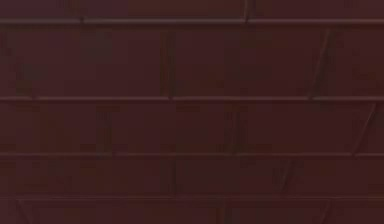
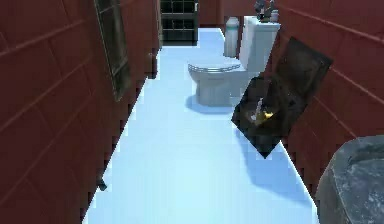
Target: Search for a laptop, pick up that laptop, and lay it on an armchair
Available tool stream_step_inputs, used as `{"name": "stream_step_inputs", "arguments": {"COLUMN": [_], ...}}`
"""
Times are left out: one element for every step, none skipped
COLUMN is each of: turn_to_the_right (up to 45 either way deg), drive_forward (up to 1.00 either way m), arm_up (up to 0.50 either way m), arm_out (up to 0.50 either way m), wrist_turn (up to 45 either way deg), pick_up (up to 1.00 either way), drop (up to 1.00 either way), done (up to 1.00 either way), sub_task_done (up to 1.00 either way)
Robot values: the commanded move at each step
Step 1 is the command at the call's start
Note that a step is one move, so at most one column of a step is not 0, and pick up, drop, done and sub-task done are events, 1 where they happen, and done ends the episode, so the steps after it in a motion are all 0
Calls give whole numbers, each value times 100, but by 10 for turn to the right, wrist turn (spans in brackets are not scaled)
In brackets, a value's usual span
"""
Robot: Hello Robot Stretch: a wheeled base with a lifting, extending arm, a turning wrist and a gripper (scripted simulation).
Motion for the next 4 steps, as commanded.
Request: {"name": "stream_step_inputs", "arguments": {"turn_to_the_right": [450,360,0,0], "drive_forward": [0,0,100,100], "arm_up": [0,0,0,0], "arm_out": [0,0,0,0], "wrist_turn": [0,0,0,0], "pick_up": [0,0,0,0], "drop": [0,0,0,0], "done": [0,0,0,0], "sub_task_done": [0,0,0,0]}}
